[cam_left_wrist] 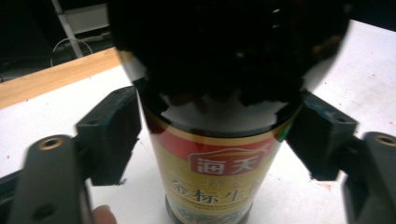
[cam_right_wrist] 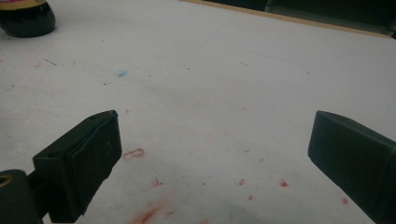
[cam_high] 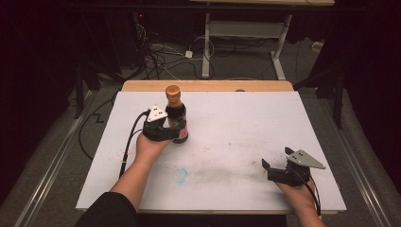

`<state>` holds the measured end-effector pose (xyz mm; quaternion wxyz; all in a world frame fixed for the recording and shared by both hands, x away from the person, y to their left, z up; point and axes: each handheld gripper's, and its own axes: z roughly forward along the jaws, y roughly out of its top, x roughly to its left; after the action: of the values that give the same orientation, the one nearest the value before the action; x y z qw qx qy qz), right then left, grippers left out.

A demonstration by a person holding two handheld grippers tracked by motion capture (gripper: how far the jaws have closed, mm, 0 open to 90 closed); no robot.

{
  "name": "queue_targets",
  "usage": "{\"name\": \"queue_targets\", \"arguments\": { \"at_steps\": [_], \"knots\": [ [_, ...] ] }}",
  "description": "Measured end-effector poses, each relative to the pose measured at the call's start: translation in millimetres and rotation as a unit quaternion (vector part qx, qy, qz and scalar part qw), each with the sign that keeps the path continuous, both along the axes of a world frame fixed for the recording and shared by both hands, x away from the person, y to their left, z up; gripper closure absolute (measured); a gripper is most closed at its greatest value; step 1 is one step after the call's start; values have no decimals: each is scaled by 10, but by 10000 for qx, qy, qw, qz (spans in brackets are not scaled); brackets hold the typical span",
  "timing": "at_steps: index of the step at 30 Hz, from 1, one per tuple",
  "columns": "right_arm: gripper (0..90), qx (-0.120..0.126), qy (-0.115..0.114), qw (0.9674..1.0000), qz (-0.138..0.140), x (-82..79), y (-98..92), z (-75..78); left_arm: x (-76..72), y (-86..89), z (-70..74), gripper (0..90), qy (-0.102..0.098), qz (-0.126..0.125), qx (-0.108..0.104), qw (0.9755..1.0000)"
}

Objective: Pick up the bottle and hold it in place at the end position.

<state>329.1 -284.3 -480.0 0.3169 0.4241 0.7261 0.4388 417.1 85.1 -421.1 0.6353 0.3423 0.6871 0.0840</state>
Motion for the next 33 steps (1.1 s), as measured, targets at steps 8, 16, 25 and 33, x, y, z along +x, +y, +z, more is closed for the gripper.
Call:
{"name": "queue_targets", "arguments": {
  "at_steps": [8, 16, 25, 33],
  "knots": [
    [36, -1, 16, 10000, -18, 3, 0, 0, 6, -21, 10, 268, 18, 74, -73, 9999],
    [38, 1, 9, 10000, -27, 3, 0, 0, 11, -22, 11, 274, 16, 88, -134, 9999],
    [39, 0, 8, 10000, -24, 2, 1, 0, 82, -98, 37, 252, -139, 192, -239, 9994],
    [40, 1, -2, 10000, -16, 0, 1, 0, 97, -108, 61, 280, -61, 223, -230, 9995]
  ]
}}
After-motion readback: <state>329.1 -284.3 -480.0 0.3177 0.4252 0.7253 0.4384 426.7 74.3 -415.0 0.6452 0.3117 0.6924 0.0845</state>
